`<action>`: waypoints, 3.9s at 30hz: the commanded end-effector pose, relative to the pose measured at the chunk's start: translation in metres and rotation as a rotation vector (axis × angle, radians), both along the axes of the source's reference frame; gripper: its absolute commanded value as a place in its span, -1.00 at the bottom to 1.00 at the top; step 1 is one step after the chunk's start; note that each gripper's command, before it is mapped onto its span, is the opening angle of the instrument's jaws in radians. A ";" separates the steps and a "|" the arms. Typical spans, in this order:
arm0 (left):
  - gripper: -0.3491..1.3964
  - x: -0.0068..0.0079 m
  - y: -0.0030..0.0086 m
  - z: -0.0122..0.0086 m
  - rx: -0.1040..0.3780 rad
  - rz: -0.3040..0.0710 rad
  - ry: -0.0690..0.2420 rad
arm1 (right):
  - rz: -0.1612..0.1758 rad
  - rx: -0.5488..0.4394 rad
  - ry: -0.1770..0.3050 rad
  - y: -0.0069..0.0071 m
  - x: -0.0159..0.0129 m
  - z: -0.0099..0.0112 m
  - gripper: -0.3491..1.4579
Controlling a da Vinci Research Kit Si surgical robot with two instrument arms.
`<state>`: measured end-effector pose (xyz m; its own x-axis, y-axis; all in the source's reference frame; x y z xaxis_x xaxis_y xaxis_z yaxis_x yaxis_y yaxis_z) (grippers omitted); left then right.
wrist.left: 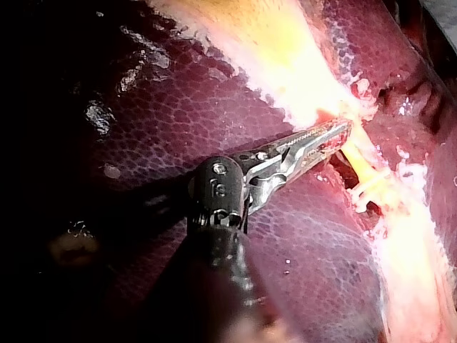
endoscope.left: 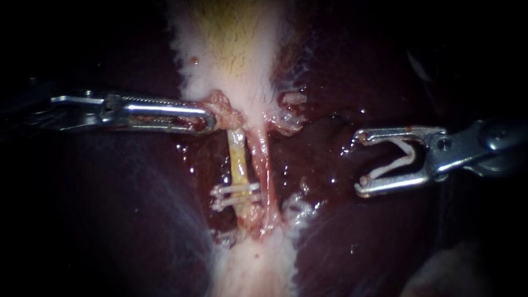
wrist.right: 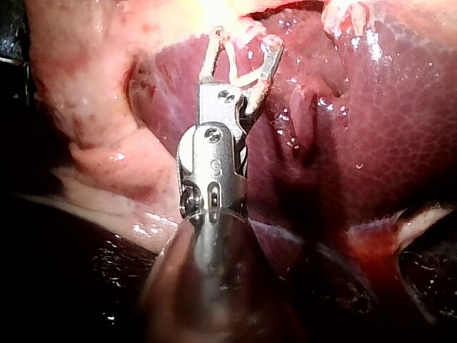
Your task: Clipping third clip left tube
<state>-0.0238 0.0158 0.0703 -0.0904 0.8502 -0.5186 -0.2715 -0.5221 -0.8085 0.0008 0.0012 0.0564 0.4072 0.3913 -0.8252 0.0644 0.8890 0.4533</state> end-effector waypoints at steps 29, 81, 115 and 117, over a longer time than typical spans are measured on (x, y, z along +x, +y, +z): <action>-1.00 0.0066 0.0020 -0.0106 -0.006 -0.047 -0.014 | -0.006 0.044 0.005 -0.0007 0.0039 -0.0004 -0.06; -1.00 0.0058 0.0015 -0.0106 -0.008 -0.048 -0.013 | -0.040 0.189 0.027 0.0021 0.0247 0.0085 -0.08; -1.00 0.0062 0.0017 -0.0104 -0.007 -0.045 -0.015 | -0.006 0.212 0.136 0.0011 0.0235 0.0018 -0.59; -1.00 0.0062 0.0017 -0.0103 -0.007 -0.045 -0.015 | -0.003 0.211 0.135 0.0011 0.0234 0.0018 -0.65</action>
<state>-0.0176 0.0175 0.0600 -0.0440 0.8493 -0.5260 -0.2826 -0.5156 -0.8089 0.0242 0.0024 0.0582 0.2998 0.5597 -0.7726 0.1364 0.7763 0.6154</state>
